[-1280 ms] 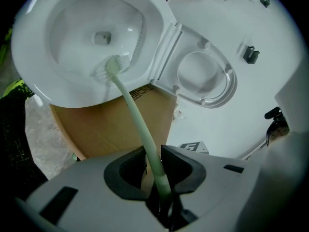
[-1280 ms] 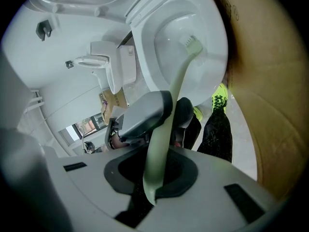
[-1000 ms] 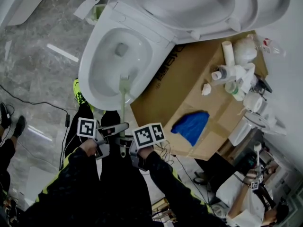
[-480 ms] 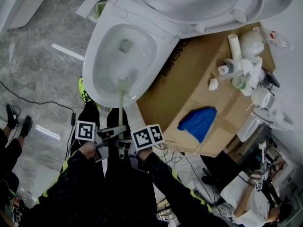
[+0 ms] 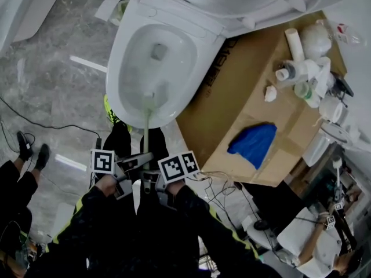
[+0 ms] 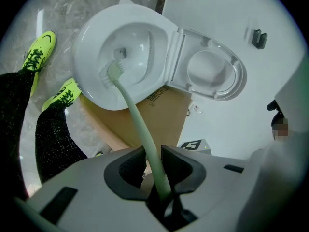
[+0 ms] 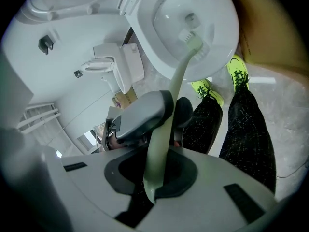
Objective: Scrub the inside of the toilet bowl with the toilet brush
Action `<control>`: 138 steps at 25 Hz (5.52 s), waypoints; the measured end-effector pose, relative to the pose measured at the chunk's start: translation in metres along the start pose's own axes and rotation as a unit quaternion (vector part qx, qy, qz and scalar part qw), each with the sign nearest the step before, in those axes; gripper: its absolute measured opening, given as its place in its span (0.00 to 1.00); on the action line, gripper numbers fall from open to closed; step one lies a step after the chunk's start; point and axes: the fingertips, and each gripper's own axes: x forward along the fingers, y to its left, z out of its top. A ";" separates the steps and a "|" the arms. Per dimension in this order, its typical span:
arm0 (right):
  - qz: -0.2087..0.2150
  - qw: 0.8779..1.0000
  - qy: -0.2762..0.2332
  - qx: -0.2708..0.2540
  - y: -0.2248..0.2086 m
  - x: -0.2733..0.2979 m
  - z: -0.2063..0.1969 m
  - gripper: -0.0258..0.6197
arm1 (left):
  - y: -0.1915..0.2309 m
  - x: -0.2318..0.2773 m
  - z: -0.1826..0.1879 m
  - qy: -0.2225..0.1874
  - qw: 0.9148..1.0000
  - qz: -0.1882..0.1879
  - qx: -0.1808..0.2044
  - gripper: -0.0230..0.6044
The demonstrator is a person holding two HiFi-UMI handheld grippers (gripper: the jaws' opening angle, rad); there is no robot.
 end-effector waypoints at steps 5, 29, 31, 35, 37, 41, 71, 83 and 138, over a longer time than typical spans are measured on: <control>0.020 1.000 -0.003 -0.001 0.005 0.010 -0.001 0.10 | 0.001 -0.009 0.002 -0.002 1.000 0.019 0.014 0.19; 0.113 0.992 -0.015 -0.059 0.023 0.036 0.016 0.10 | 0.018 -0.047 0.030 -0.031 0.985 0.135 0.104 0.19; 0.128 0.990 -0.021 -0.062 0.026 0.037 0.021 0.10 | 0.016 -0.049 0.035 -0.033 0.983 0.139 0.117 0.19; 0.140 0.987 -0.026 -0.072 0.029 0.038 0.027 0.10 | 0.012 -0.047 0.041 -0.042 0.983 0.135 0.119 0.19; 0.143 0.986 -0.028 -0.082 0.030 0.038 0.030 0.10 | 0.011 -0.046 0.044 -0.046 0.982 0.133 0.124 0.19; 0.147 0.984 -0.032 -0.099 0.031 0.037 0.036 0.10 | 0.009 -0.046 0.052 -0.055 0.979 0.134 0.141 0.19; 0.114 0.973 -0.067 -0.190 0.052 0.021 0.119 0.10 | -0.037 -0.017 0.132 -0.113 0.964 0.077 0.226 0.19; 0.090 0.967 -0.094 -0.218 0.045 0.010 0.157 0.10 | -0.049 0.002 0.162 -0.109 0.959 0.059 0.256 0.19; -0.012 0.957 -0.268 -0.109 -0.011 -0.067 0.181 0.10 | -0.038 0.110 0.134 0.031 0.982 -0.057 0.180 0.19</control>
